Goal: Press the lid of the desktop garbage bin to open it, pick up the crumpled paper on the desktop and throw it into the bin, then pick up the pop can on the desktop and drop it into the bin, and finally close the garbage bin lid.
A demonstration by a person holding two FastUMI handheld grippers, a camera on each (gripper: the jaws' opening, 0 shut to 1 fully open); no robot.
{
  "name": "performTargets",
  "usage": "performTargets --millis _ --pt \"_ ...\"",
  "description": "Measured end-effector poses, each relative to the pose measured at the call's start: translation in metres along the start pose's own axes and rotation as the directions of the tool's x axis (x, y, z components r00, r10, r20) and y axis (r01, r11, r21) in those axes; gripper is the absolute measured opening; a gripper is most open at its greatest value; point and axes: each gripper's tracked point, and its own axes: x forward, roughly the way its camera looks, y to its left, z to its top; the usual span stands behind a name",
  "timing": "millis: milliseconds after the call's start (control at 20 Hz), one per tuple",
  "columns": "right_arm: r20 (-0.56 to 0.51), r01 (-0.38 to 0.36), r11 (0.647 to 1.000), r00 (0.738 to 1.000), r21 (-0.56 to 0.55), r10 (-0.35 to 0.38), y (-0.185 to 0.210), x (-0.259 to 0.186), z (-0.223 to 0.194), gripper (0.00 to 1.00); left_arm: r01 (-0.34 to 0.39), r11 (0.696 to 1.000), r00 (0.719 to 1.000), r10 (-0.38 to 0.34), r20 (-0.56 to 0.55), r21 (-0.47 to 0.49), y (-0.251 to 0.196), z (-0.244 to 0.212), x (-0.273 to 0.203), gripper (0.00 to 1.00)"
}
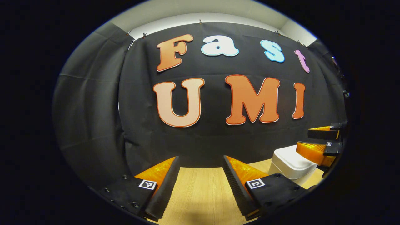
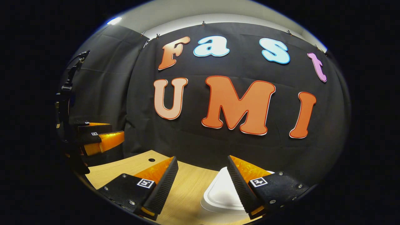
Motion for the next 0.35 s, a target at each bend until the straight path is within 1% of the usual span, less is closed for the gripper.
performTargets --millis 100,150,200,350 --pt "-0.012 0.013 1.0 1.0 0.009 -0.013 0.002 0.003 -0.003 0.95 0.02 1.0 1.0 -0.02 0.002 -0.002 0.0 -0.002 0.005 0.89" --pt "-0.016 0.014 1.0 1.0 0.013 -0.014 0.004 0.005 -0.003 0.95 0.038 0.999 0.999 -0.038 -0.004 -0.009 -0.002 -0.005 0.006 0.84" --pt "-0.023 0.019 1.0 1.0 0.013 -0.018 0.006 0.007 -0.005 0.95 0.049 0.999 0.999 -0.049 -0.009 -0.013 -0.002 -0.008 0.008 0.88" --pt "-0.027 0.044 0.999 0.999 -0.01 -0.044 0.011 0.012 -0.003 0.95 0.084 0.996 0.996 -0.084 -0.015 -0.017 0.001 -0.015 0.018 0.89"
